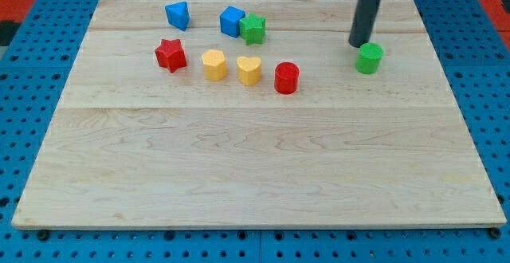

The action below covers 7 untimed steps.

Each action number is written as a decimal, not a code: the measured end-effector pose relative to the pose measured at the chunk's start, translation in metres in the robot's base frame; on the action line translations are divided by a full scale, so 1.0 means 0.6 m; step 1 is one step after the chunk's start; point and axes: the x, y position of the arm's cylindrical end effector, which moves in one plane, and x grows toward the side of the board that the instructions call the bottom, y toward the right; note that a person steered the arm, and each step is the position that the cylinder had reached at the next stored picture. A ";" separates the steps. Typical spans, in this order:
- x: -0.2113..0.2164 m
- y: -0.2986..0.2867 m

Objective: Move the green circle to the red circle

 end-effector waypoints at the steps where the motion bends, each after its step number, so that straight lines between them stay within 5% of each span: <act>1: 0.062 0.002; 3: 0.123 0.136; 5: 0.193 -0.003; 7: 0.175 -0.041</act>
